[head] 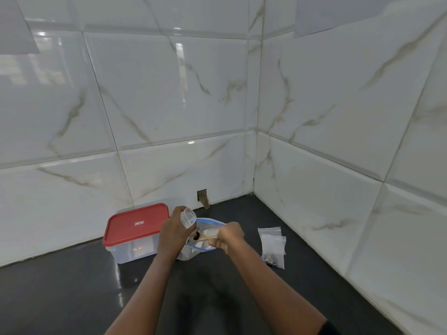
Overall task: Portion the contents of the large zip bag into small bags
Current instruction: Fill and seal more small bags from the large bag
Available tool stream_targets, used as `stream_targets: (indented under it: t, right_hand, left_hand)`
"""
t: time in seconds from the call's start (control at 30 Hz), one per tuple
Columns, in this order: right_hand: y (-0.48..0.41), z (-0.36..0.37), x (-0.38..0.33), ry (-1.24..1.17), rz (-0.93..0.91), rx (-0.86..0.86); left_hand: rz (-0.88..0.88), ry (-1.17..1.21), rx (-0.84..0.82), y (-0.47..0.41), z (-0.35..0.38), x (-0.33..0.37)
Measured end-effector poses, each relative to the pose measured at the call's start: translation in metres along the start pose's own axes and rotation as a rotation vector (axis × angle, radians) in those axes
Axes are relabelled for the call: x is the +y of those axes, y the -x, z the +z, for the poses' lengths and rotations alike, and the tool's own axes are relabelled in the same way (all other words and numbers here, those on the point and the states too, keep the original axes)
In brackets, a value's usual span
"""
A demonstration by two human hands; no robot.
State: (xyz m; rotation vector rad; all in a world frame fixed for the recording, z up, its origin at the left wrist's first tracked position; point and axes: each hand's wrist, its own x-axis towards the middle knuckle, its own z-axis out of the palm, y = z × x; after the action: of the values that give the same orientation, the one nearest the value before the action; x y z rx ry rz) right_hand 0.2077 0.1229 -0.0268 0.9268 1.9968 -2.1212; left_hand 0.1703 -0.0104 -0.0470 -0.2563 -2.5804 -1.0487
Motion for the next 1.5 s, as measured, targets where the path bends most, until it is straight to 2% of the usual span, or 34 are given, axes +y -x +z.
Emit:
stream_targets:
  t: [0.13,0.27,0.47,0.63,0.77,0.9,1.03,1.17,1.27,1.4,1.5]
  right_hand:
    - [0.001,-0.029,0.002,-0.005,0.024,-0.038]
    - [0.005,-0.054,0.0,0.032,0.033,-0.057]
    - [0.022,-0.083,-0.026,0.069,-0.037,-0.072]
    - [0.033,-0.073,-0.043,0.069,-0.131,-0.065]
    - [0.044,-0.05,-0.049,0.237,-0.26,-0.047]
    - [0.056,-0.028,-0.047,0.697,-0.551,0.027]
    - [0.065,-0.014,-0.047,0.984,-0.679,0.025]
    - [0.071,-0.014,-0.053,1.102,-0.7,-0.013]
    - [0.077,-0.022,-0.061,1.063,-0.722,0.03]
    - [0.073,-0.041,-0.065,1.061,-0.673,0.138]
    - [0.062,-0.04,-0.056,1.116,-0.618,0.108]
  left_hand:
    - [-0.034,-0.042,-0.012,0.005,0.001,-0.002]
    - [-0.068,0.061,-0.055,0.009,0.005,-0.003]
    - [-0.109,0.12,-0.055,0.008,0.017,-0.007]
    - [-0.117,0.175,-0.055,0.011,0.02,-0.005]
    - [-0.122,0.16,-0.06,0.009,0.023,-0.005]
    - [-0.144,0.112,-0.053,0.009,0.024,-0.005]
    - [-0.154,0.104,-0.042,0.007,0.023,-0.006]
    - [-0.166,0.104,-0.051,0.005,0.021,-0.006]
    - [-0.189,0.099,-0.049,0.004,0.019,-0.005]
    - [-0.164,0.168,-0.008,0.002,0.015,-0.007]
    - [-0.157,0.173,0.023,0.0,0.007,-0.003]
